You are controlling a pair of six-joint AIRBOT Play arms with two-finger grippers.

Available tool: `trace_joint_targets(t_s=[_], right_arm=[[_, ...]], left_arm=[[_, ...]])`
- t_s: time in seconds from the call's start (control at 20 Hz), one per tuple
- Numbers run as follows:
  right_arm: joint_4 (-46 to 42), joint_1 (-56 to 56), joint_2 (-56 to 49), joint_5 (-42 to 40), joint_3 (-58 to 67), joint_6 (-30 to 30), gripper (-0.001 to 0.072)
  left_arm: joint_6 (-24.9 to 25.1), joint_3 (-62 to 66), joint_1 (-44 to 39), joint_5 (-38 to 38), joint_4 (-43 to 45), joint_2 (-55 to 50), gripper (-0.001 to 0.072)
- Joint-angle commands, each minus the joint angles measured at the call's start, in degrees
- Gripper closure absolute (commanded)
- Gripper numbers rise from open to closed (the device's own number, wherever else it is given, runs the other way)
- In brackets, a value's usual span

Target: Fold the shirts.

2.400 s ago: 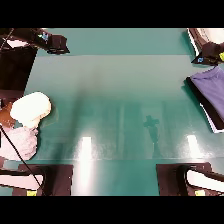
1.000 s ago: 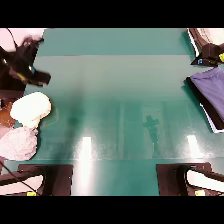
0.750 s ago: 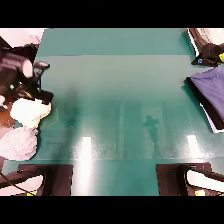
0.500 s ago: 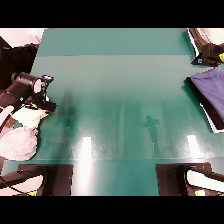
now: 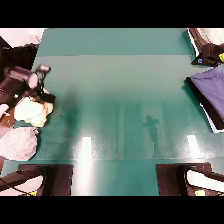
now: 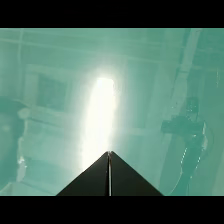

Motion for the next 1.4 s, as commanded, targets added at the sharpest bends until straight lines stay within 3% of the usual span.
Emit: trace_joint_targets(t_s=[0.0, 0.25, 0.45, 1.0, 1.05, 1.1, 1.15, 1.35], right_arm=[[0.1, 0.1, 0.0, -0.3, 0.0, 0.0, 0.0695], [0.1, 0.0, 0.0, -0.8, 0.0, 0.0, 0.0695], [0.4, 0.0, 0.0, -1.2, 0.0, 0.0, 0.0695], [0.4, 0.0, 0.0, -1.0, 0.0, 0.0, 0.0695], [0.4, 0.0, 0.0, -1.0, 0.0, 0.0, 0.0695], [0.4, 0.0, 0.0, -1.0, 0.0, 0.0, 0.0695], [0.3, 0.0, 0.0, -1.0, 0.0, 0.0, 0.0694], [0.3, 0.0, 0.0, -0.7, 0.0, 0.0, 0.0695]], left_arm=[[7.2, 12.4, -3.6, -1.0, -4.4, 5.8, 0.0680], [13.4, 31.0, -13.7, -1.4, -14.1, 12.0, 0.0680], [17.1, 34.9, -21.7, 2.1, -22.8, 10.5, 0.0680], [16.7, 34.8, -23.4, 3.5, -26.4, -16.3, 0.0676], [16.7, 34.8, -23.3, 3.3, -25.8, -16.6, 0.0499], [16.6, 35.4, -23.0, 2.4, -24.7, -16.5, 0.0216], [16.5, 36.9, -21.9, -0.2, -23.7, -16.5, 0.0184], [12.5, 38.3, -11.8, -10.8, -26.6, -12.8, 0.0183]])
